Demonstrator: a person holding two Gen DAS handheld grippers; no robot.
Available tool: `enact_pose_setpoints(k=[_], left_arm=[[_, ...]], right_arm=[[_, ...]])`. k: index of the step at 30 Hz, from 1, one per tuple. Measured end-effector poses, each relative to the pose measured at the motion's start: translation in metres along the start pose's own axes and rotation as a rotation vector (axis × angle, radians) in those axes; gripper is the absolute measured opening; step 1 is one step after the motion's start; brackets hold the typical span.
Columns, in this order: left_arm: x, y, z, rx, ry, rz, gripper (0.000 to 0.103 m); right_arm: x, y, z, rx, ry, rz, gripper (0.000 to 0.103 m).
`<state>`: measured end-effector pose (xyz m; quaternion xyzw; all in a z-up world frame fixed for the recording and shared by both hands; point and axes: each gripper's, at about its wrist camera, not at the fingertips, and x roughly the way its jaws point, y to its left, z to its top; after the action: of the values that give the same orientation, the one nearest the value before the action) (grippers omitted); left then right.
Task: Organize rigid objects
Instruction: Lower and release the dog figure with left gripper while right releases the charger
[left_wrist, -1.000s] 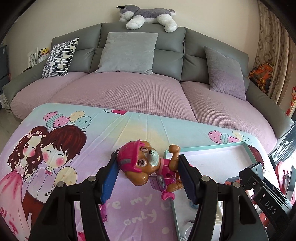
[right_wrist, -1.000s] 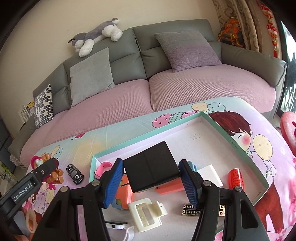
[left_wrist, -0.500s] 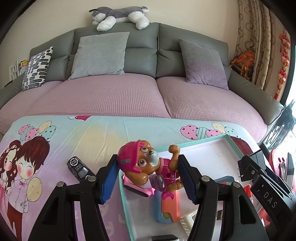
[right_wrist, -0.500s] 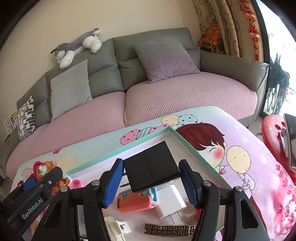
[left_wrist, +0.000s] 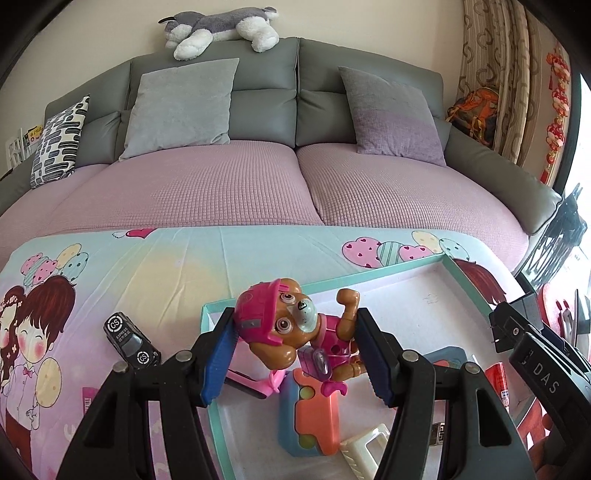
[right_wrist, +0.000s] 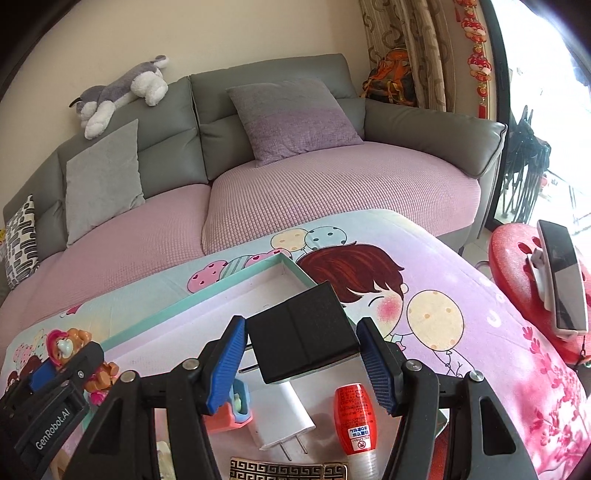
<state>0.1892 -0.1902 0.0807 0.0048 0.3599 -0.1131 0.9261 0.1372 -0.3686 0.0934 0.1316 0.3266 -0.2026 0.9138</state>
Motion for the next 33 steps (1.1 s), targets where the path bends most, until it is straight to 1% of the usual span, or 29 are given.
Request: enact_pose_setpoints(k=[4,10,16,33], left_arm=[[0.003,-0.005,-0.003,0.016,0.012,-0.002,0.065],[0.005,-0.013,-0.005,0.037,0.024,-0.006,0.065],[0.01,-0.016,-0.006,0.05,0.045,-0.004,0.065],[0.014,-0.016,-0.008,0.061,0.069,-0.002,0.065]], right_arm=[[0.002,-0.005,-0.001,0.01,0.008,-0.008,0.064],[0.013,-0.009,-0.006,0.008,0.055,-0.02,0.064],[0.019,-0.008,-0.011,0.0,0.079,-0.018,0.064],[0.025,-0.005,-0.015,-0.022,0.108,-0.031,0.065]])
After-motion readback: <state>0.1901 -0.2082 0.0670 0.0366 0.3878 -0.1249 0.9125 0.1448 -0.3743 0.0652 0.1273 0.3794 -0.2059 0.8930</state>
